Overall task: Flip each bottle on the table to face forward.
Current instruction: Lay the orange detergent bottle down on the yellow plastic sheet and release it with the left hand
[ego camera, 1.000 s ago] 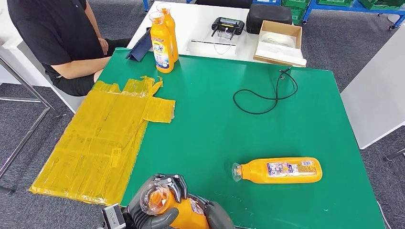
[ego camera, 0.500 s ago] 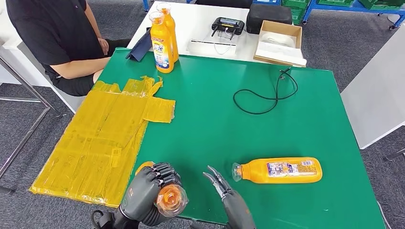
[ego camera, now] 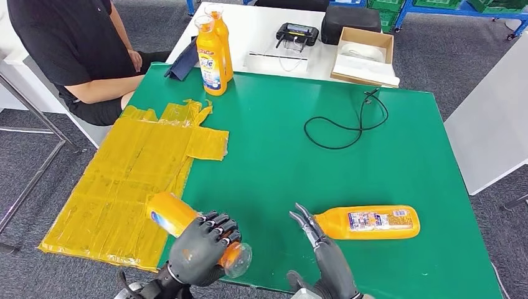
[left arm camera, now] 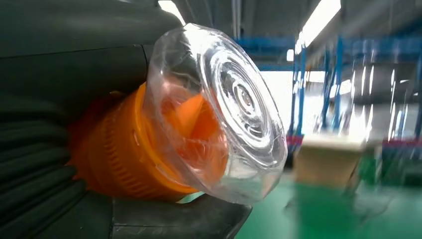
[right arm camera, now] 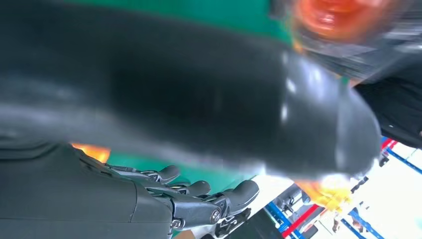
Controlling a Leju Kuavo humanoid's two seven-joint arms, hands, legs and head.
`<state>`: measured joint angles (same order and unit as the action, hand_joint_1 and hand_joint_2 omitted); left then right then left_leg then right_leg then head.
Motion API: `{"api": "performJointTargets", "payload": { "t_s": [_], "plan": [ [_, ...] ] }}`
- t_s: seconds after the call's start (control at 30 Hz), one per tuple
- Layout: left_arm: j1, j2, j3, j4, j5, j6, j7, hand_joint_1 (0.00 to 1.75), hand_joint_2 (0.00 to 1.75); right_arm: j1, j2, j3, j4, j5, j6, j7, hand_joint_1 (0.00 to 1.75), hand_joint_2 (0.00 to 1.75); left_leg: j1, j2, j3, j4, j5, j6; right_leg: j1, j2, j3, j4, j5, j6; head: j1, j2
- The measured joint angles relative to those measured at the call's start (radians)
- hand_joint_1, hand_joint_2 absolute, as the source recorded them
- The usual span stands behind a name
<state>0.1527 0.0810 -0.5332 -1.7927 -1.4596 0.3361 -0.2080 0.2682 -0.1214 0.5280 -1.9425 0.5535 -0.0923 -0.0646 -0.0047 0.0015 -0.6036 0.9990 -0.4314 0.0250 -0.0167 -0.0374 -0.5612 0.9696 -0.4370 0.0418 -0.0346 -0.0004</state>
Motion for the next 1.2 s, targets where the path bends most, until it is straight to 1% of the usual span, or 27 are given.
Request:
{"api": "performJointTargets", "payload": {
  "t_s": [0.1,0.27,0.43,0.6,0.8,0.83,0.93,0.97,1.03,1.1,1.17,1.2],
  "plan": [
    [-0.038,0.012,-0.013,0.102,-0.022,-0.004,0.032,1.75,1.75,0.000,-0.003,-0.045,0.000,-0.017,0.032,-0.020,0.00,0.00,0.000,0.000,0.000,0.000,0.000,0.000,0.000,0.000,0.000,0.000,0.000,0.000,0.000,0.000],
    [-0.126,0.023,-0.021,0.302,-0.044,-0.045,0.086,1.75,1.75,-0.009,-0.009,-0.094,0.009,-0.024,0.078,-0.050,0.00,0.00,0.000,0.000,0.000,0.000,0.000,0.000,0.000,0.000,0.001,0.000,0.000,0.000,0.000,0.000],
    [-0.237,0.027,0.021,0.487,-0.020,-0.070,0.101,1.75,1.75,-0.020,-0.021,-0.120,0.021,-0.030,0.098,-0.068,0.00,0.00,0.000,0.000,0.003,0.000,0.000,0.000,0.000,0.000,0.003,0.000,0.000,0.000,0.000,0.000],
    [-0.289,0.029,0.058,0.568,-0.003,-0.085,0.102,1.75,1.75,-0.023,-0.028,-0.128,0.028,-0.030,0.099,-0.069,0.00,0.00,0.000,0.000,0.003,0.000,0.000,0.000,0.000,0.000,0.004,0.001,0.000,0.000,0.000,0.000],
    [-0.358,0.029,0.127,0.642,0.011,-0.123,0.106,1.75,1.75,-0.031,-0.037,-0.127,0.045,-0.019,0.103,-0.068,0.00,0.00,0.000,0.000,0.004,0.000,0.001,0.000,0.000,0.000,0.004,0.001,0.000,0.000,0.000,0.000],
    [-0.366,0.029,0.136,0.652,0.011,-0.125,0.106,1.32,1.75,-0.031,-0.038,-0.127,0.048,-0.018,0.103,-0.067,0.00,0.00,0.000,0.000,0.004,0.000,0.001,0.000,0.000,0.000,0.005,0.001,0.000,0.000,0.000,0.000],
    [-0.380,0.028,0.156,0.674,0.012,-0.126,0.102,0.01,0.44,-0.036,-0.041,-0.128,0.057,-0.012,0.103,-0.066,0.00,1.31,0.000,0.000,0.004,0.000,0.001,0.000,0.000,0.000,0.005,0.001,0.000,0.000,0.000,0.000],
    [-0.382,0.028,0.159,0.679,0.012,-0.123,0.098,0.00,0.00,-0.038,-0.042,-0.129,0.060,-0.001,0.101,-0.062,0.00,1.75,0.000,0.000,0.004,0.000,0.001,0.000,0.000,0.000,0.005,0.001,0.000,0.000,0.000,0.000],
    [-0.382,0.025,0.163,0.682,0.014,-0.111,0.086,0.00,0.00,-0.042,-0.041,-0.134,0.066,0.054,0.089,-0.044,0.00,1.75,0.000,0.000,0.004,0.000,0.001,0.000,0.000,0.000,0.005,0.001,0.000,0.000,0.000,0.000],
    [-0.372,0.016,0.170,0.671,0.030,-0.103,0.073,0.00,0.00,-0.047,-0.037,-0.144,0.073,0.157,0.067,-0.012,0.00,1.75,0.000,0.000,0.004,0.000,0.001,0.000,0.000,0.000,0.005,0.001,0.000,0.000,0.000,0.000],
    [-0.354,0.004,0.175,0.646,0.049,-0.110,0.060,0.00,0.00,-0.054,-0.030,-0.157,0.080,0.241,0.055,0.014,0.00,1.75,0.000,0.000,0.004,0.000,0.001,0.000,0.000,0.000,0.005,0.001,0.000,0.000,0.000,0.000],
    [-0.346,-0.001,0.175,0.634,0.053,-0.113,0.057,0.00,0.00,-0.057,-0.027,-0.162,0.083,0.260,0.053,0.021,0.00,1.75,0.000,0.000,0.004,0.000,0.001,0.000,0.000,0.000,0.005,0.001,0.000,0.000,0.000,0.000]
  ]
}}
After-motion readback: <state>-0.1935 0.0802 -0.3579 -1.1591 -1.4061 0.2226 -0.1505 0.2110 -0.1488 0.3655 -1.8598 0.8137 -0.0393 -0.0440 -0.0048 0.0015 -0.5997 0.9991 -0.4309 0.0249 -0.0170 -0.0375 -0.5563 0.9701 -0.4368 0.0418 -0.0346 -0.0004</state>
